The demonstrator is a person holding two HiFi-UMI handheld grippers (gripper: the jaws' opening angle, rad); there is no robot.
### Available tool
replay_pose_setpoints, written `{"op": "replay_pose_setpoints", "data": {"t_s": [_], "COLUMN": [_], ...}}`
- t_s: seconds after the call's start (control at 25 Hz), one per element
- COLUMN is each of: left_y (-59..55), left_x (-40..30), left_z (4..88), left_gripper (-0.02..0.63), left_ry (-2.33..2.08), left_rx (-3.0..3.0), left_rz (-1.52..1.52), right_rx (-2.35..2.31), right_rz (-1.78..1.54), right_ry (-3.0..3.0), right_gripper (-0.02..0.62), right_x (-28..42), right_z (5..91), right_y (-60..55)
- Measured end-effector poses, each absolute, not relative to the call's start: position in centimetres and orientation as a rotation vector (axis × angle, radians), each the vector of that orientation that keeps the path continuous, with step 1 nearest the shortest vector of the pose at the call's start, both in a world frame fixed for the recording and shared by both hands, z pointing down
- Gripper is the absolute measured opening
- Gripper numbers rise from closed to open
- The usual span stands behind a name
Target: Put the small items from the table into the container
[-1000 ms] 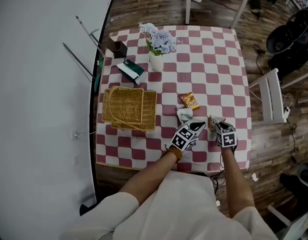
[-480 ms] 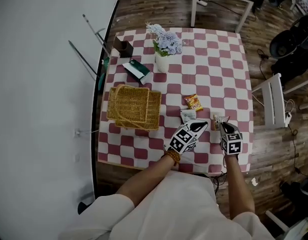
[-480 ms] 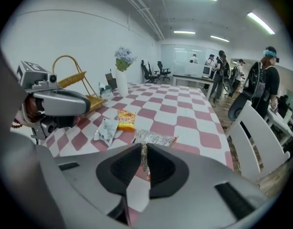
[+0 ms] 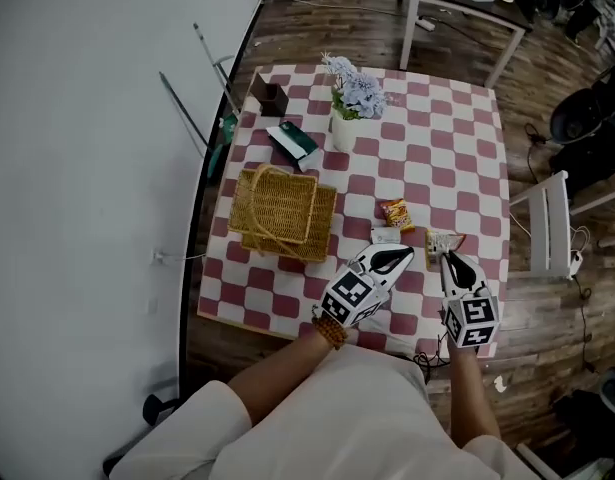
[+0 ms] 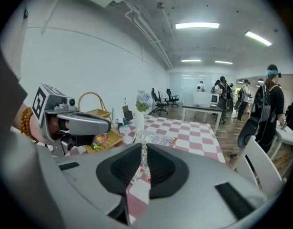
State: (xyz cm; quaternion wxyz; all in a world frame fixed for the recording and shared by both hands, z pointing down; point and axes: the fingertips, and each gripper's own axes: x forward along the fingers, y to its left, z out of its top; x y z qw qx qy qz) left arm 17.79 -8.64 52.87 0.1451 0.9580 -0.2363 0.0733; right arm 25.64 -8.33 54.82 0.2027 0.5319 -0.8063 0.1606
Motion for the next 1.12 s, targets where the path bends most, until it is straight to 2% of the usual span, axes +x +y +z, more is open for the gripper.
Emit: {"op": "replay_pose_setpoints", "data": {"t_s": [0.64, 1.12], "left_y": [-4.4, -3.1], "left_x": [12.2, 8.0], "left_z": [35.6, 34.4], "left_gripper": [0.028, 0.028], "left_ry": [-0.883, -1.022], "left_rx": [2.920, 2.864], "left_rz": [-0.080, -0.049], "right_rx": [1.510, 1.390], "right_rz": [0.148, 0.115], "right_ry": [-2.622, -2.704], "right_gripper": [0.063, 0.063], "right_x": [19.2, 15.0], "right_z": [37.9, 35.9], "right_y": [-4.8, -3.8]}}
